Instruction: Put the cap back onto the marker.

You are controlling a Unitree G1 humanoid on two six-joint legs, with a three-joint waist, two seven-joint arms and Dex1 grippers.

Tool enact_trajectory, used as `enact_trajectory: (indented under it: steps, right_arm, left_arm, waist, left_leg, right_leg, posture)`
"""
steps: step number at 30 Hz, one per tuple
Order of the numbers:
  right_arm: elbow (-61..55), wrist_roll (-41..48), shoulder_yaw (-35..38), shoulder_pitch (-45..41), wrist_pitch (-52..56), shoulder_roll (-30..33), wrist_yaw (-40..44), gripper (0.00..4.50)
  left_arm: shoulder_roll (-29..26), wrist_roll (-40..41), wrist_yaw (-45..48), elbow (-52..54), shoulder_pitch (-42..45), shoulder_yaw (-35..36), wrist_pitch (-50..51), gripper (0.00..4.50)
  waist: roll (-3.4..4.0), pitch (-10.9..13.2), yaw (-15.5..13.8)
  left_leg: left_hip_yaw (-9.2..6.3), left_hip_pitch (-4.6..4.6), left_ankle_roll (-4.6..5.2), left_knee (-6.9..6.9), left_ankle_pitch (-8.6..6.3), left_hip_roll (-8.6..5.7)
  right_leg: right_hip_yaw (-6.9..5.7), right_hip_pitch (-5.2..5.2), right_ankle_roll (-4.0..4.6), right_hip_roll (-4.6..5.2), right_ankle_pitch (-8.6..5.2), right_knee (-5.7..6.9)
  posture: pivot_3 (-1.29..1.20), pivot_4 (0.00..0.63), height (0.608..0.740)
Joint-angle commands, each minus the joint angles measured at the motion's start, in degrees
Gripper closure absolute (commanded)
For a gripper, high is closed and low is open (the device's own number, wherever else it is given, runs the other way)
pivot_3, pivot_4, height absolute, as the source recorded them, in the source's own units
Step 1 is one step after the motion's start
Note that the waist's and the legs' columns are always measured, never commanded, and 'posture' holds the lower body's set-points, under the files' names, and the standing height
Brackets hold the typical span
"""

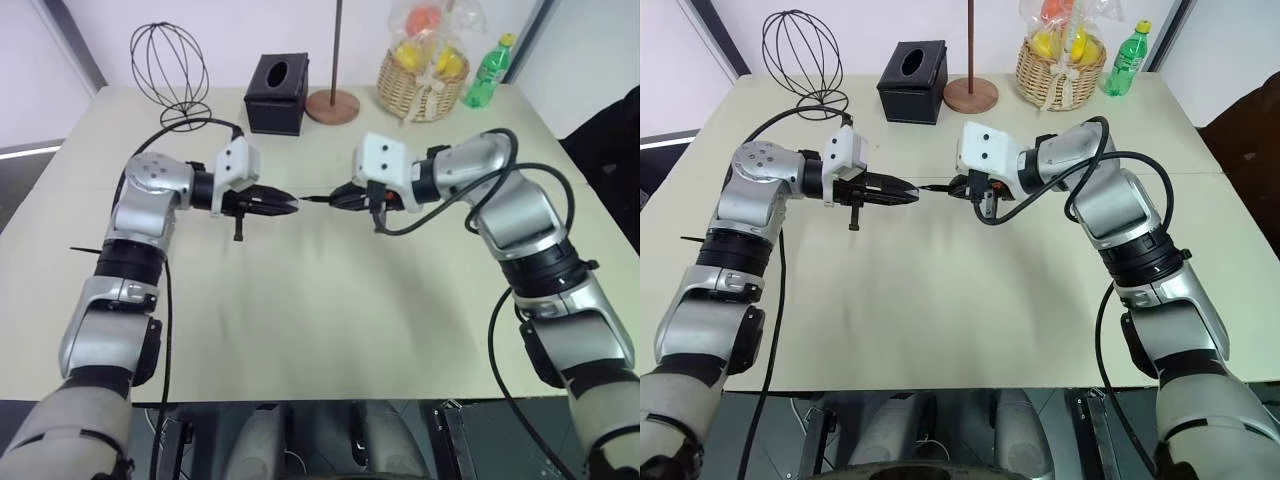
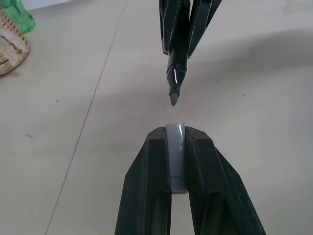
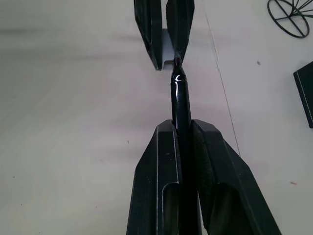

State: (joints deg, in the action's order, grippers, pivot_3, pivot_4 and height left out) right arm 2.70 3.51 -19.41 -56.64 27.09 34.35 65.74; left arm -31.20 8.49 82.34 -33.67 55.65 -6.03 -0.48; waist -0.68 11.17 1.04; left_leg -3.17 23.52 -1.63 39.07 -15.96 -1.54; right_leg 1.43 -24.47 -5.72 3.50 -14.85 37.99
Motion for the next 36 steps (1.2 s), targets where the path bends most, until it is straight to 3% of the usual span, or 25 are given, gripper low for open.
enact_trajectory:
  steps: [1, 36]
  right_arm:
    - [-0.8, -0.2, 1.0, -0.5, -1.0, 0.2, 0.1, 4.50]
    - [0.9, -1.1, 0.8, 0.3, -2.3, -0.5, 0.2, 4.50]
  left_arm:
    - [-0.8, 1.0, 0.8, 0.9, 2.1, 0.6, -0.3, 4.44]
    - [-1.4, 2.1, 0.0, 3.9, 1.0, 0.3, 1.7, 4.44]
  waist:
    - [0.00, 0.0, 0.0]
    - [0.00, 0.0, 0.0]
  left_leg:
    - [0.00, 0.00, 0.00, 0.00, 0.00, 0.00]
    - [0.00, 0.00, 0.00, 0.00, 0.00, 0.00]
  right_leg:
    - [0.00, 0.00, 0.00, 0.00, 0.00, 0.00]
    - [0.00, 0.00, 0.00, 0.00, 0.00, 0.00]
  posture:
    - [0.00, 0.150, 0.740]
    - [0.00, 0.150, 0.740]
